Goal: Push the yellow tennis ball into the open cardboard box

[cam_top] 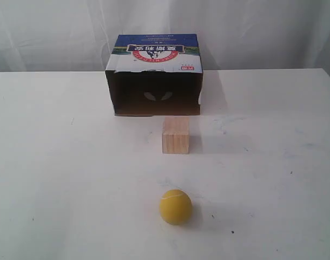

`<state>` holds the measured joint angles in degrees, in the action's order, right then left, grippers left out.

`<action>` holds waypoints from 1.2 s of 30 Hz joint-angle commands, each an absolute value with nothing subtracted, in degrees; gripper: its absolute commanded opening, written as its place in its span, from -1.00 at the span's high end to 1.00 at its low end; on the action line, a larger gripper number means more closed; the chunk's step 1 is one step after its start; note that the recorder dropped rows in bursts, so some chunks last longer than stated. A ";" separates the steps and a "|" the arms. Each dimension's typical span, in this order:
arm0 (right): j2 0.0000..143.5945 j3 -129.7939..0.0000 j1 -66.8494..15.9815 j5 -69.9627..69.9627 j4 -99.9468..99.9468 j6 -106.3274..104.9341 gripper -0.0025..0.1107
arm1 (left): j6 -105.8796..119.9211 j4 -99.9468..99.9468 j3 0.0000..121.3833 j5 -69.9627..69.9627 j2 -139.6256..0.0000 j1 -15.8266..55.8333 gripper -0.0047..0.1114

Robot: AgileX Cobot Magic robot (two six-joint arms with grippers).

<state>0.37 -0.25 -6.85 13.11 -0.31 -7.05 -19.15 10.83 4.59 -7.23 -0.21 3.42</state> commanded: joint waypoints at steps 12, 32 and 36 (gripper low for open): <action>0.00 0.00 -6.79 12.73 -0.50 -7.65 0.96 | 24.66 42.80 28.16 -32.98 -20.15 7.45 0.92; 0.00 0.00 -6.79 12.73 -0.50 -7.65 0.96 | 54.12 65.83 34.93 -15.78 -61.94 28.43 0.92; 0.00 0.00 -6.79 12.73 -0.50 -7.65 0.96 | 54.24 64.64 36.39 -10.75 -67.07 36.20 0.92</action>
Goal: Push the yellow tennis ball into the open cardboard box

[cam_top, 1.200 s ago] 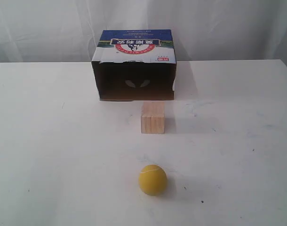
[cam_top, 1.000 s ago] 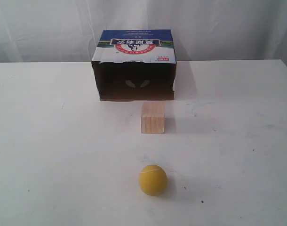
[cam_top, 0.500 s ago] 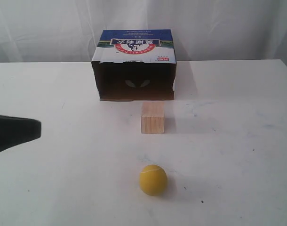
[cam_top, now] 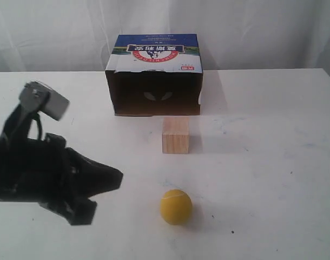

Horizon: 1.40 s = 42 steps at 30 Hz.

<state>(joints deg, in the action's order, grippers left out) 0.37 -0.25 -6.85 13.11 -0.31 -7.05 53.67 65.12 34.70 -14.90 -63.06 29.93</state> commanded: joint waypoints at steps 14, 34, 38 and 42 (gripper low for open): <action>0.00 0.00 -6.79 12.73 -0.36 -7.65 0.96 | 54.24 59.51 49.76 -10.05 -86.48 43.36 0.92; 0.00 0.00 -6.79 12.73 -0.36 -7.65 0.96 | 56.58 57.04 55.39 -9.89 -98.81 43.59 0.92; 0.00 0.00 -6.79 12.73 -0.36 -7.65 0.96 | 57.23 56.77 55.39 -9.89 -99.37 43.49 0.92; 0.00 0.00 -6.79 12.73 -0.36 -7.65 0.96 | 57.23 56.59 55.39 -10.12 -99.38 43.12 0.92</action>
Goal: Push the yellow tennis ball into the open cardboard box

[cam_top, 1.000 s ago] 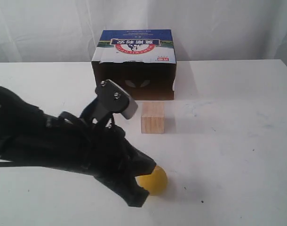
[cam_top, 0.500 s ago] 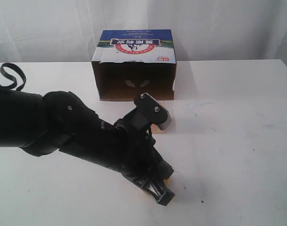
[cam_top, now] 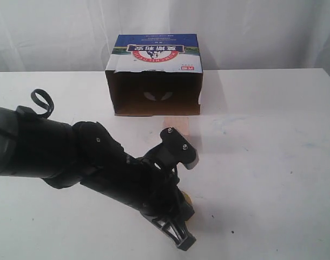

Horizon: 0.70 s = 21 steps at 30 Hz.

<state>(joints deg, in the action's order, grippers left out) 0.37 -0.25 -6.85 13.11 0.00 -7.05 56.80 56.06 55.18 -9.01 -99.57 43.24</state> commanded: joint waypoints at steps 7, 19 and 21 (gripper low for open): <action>0.00 0.00 -6.79 12.73 -0.36 -7.65 0.96 | 57.23 54.82 55.15 -10.68 -99.38 40.51 0.92; 0.00 0.00 -6.79 12.73 -0.36 -7.65 0.96 | 57.23 54.70 47.00 -9.29 -99.27 36.98 0.92; 0.00 0.00 -6.79 12.73 -0.36 -7.65 0.96 | 56.68 54.70 45.61 -9.00 -99.27 36.70 0.92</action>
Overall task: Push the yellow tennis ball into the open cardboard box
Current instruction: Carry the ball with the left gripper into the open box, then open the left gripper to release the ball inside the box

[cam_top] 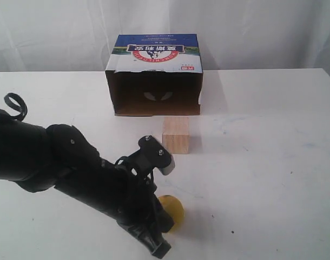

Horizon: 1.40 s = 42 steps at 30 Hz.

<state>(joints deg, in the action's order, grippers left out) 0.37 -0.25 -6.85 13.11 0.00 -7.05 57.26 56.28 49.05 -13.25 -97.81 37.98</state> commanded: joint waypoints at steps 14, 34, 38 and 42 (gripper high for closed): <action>0.00 0.00 -6.79 12.73 0.00 -6.38 0.96 | 56.22 53.20 38.84 -4.49 -82.84 28.41 0.92; 0.00 0.00 -6.79 12.73 0.00 -6.25 0.96 | 47.69 43.26 47.30 2.73 -87.30 26.71 0.92; 0.00 0.00 -6.79 12.73 0.00 -6.25 0.96 | 47.70 43.26 45.88 1.70 -87.30 26.71 0.92; 0.00 0.00 -6.79 12.73 0.00 -6.25 0.96 | 47.70 43.26 44.59 3.55 -87.30 26.71 0.92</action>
<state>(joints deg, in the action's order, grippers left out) 0.37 -0.25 -6.85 13.11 0.00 -6.48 48.25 43.00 45.67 3.17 -87.50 26.54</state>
